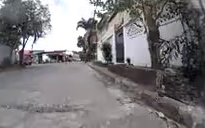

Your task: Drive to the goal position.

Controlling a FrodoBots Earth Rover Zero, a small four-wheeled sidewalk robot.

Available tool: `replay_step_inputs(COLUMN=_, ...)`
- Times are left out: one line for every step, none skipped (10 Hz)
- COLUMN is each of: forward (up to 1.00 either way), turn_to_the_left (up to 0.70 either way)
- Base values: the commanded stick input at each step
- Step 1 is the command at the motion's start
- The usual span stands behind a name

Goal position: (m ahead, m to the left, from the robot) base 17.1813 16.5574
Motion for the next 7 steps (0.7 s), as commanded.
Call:
replay_step_inputs(forward=1.0, turn_to_the_left=0.0)
replay_step_inputs(forward=1.0, turn_to_the_left=0.0)
replay_step_inputs(forward=1.0, turn_to_the_left=0.0)
replay_step_inputs(forward=1.0, turn_to_the_left=0.0)
replay_step_inputs(forward=1.0, turn_to_the_left=0.0)
replay_step_inputs(forward=1.0, turn_to_the_left=0.0)
replay_step_inputs(forward=1.0, turn_to_the_left=0.0)
